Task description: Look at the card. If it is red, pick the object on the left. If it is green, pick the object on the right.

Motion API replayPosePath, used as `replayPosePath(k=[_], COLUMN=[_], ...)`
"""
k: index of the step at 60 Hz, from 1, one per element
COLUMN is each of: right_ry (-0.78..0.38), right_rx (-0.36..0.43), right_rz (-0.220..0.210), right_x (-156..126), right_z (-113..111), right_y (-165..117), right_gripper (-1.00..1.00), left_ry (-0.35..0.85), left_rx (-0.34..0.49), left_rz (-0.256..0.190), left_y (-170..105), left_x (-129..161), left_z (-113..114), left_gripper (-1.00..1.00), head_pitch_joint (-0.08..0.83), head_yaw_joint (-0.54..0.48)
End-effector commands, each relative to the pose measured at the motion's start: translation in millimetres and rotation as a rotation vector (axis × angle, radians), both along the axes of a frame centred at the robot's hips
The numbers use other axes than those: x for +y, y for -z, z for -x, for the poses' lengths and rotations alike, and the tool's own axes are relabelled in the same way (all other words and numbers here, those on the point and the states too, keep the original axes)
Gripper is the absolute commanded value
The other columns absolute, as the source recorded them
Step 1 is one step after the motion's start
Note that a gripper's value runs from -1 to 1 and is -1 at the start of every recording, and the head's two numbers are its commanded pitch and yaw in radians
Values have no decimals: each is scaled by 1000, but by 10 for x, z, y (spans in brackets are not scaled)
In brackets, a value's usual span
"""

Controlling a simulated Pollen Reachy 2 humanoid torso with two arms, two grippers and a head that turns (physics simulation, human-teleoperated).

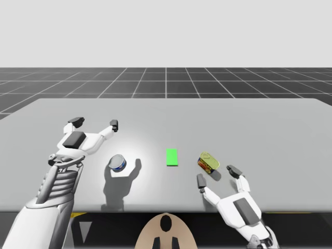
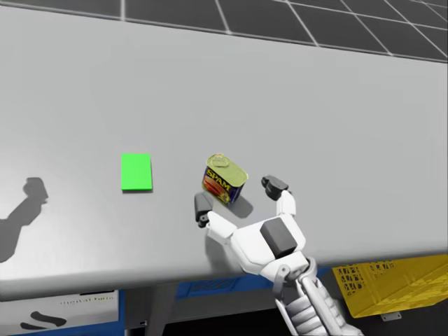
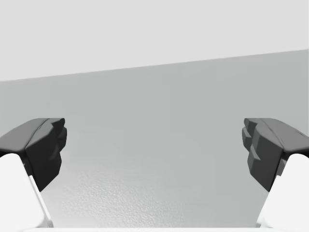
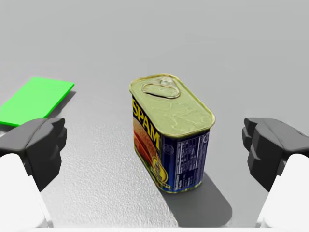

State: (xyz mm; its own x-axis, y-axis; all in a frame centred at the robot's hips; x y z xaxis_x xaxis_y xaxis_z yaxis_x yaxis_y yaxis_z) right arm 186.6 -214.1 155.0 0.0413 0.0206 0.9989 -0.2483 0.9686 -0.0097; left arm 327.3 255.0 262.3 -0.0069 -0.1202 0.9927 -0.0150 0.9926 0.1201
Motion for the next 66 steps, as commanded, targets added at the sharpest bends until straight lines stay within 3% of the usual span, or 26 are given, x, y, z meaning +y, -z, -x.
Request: replayPosePath(k=[1,18,26,30,32,34,35,36,48,66], right_ry=[-3,-5,-11,-18,2,10,4,-7,-15,-31], right_rx=[89,155,223,238,191,189,180,180,200,199], right_rz=[-39,-28,-30,-15,55,51,62,69,66,58], right_x=[-1,13,49,62,67,77,80,79,77,71], right_z=[-204,-547,-646,-648,-637,-630,-617,-612,-595,-592], right_y=[123,176,199,203,208,212,212,216,225,235], right_gripper=[-1000,-1000,-1000,-1000,-1000,-437,767,1000,1000,1000], left_ry=[-2,-6,-8,-8,-8,-8,-8,-9,-13,-22], left_rx=[-3,-1,3,4,4,4,4,4,5,13], left_rz=[4,7,7,6,6,6,6,6,6,1], left_y=[-10,-11,-2,1,2,2,2,2,3,23], left_x=[13,29,27,24,23,23,24,25,24,16], left_z=[5,3,1,2,0,-2,-5,-4,-9,-17], left_gripper=[-1000,-1000,-1000,-1000,-1000,-1000,-1000,-1000,-1000,-1000], head_pitch_joint=[700,698,696,695,695,694,693,692,638,331], head_yaw_joint=[-305,-297,-296,-297,-299,-299,-300,-301,-304,-302])
